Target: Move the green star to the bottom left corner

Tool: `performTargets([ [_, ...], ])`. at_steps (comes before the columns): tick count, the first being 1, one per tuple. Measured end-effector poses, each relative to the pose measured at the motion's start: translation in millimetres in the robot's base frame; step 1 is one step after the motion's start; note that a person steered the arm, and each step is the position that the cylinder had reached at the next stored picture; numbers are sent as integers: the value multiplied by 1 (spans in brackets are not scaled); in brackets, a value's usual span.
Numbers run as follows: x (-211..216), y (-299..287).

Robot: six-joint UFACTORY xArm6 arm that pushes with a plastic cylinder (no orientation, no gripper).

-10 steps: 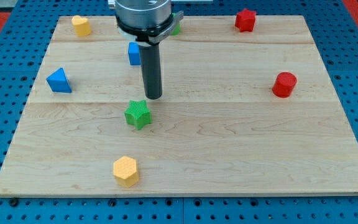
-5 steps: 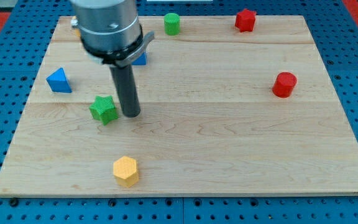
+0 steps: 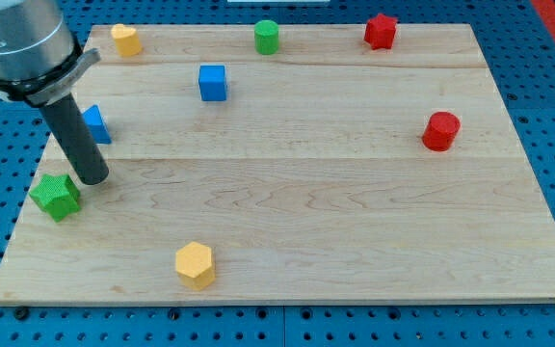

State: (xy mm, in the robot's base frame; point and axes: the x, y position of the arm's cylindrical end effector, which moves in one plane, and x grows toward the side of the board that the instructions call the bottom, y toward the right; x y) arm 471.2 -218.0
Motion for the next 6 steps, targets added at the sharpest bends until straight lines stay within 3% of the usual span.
performTargets([
  [1, -28, -14],
  [3, 45, -28],
  [4, 61, 22],
  [6, 147, 64],
])
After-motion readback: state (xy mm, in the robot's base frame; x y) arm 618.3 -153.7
